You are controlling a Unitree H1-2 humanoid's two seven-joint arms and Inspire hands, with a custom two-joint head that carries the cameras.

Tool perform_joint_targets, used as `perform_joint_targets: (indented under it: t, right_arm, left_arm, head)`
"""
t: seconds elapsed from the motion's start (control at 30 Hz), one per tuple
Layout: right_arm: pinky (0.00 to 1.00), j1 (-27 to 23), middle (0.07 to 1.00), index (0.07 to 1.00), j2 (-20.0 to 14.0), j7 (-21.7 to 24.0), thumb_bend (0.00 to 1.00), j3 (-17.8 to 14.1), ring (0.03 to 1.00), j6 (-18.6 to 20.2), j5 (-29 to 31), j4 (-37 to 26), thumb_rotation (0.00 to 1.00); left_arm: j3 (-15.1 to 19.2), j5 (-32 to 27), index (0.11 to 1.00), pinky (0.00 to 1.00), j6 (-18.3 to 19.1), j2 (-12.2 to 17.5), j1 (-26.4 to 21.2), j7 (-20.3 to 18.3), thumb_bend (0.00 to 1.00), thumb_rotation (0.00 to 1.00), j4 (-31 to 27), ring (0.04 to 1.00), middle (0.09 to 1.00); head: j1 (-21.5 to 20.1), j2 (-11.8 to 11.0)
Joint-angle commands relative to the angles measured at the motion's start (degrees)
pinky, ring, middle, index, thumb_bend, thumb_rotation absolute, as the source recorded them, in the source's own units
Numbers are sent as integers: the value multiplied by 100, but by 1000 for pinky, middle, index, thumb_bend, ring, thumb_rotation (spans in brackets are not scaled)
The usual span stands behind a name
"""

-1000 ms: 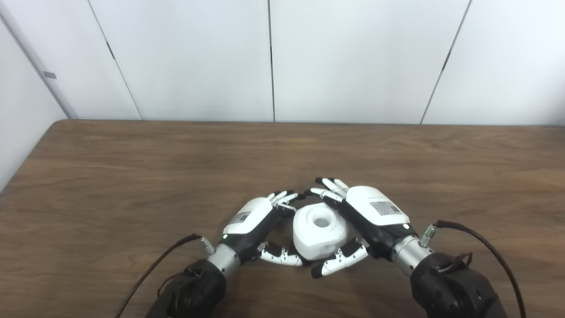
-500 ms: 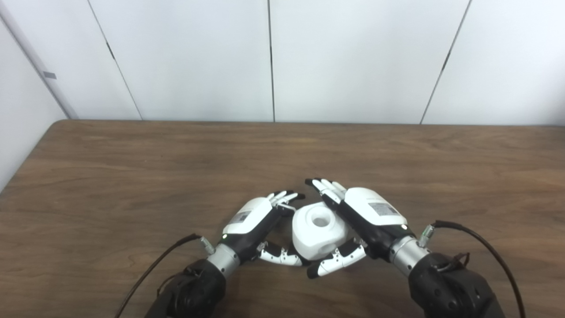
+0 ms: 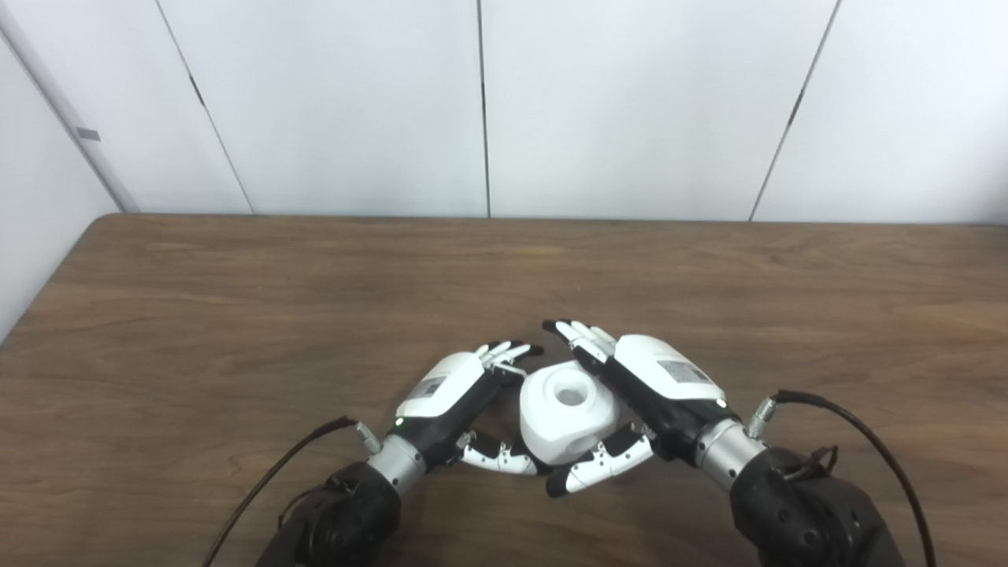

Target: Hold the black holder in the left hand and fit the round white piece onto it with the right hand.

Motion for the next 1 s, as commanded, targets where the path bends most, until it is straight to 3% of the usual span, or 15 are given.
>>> perform_joint_targets:
  t: [0.0, 0.4, 0.7, 0.97]
  right_arm:
    - [808, -147, 1000, 1000, -7, 49, 1000, -54, 1000, 64, 80, -310, 435]
    - [845, -341, 1000, 1000, -293, 266, 1000, -371, 1000, 300, -37, -702, 450]
    - [897, -363, 1000, 1000, -488, 199, 1000, -812, 1000, 426, 299, -735, 428]
    - [885, -209, 1000, 1000, -693, 94, 1000, -1223, 1000, 571, 408, -797, 417]
  left_arm:
    - [47, -38, 481, 1000, -107, 23, -161, 107, 515, 46, 12, 984, 939]
    - [56, -16, 480, 1000, -269, 80, -206, 143, 515, 46, 179, 980, 936]
    - [90, -10, 480, 1000, -335, 80, -196, 191, 515, 46, 264, 980, 935]
    - [220, 8, 480, 1000, -434, 164, -155, 340, 515, 46, 303, 974, 928]
  head:
    - [1, 8]
    - [-78, -121]
    - [-122, -186]
    - [-245, -262]
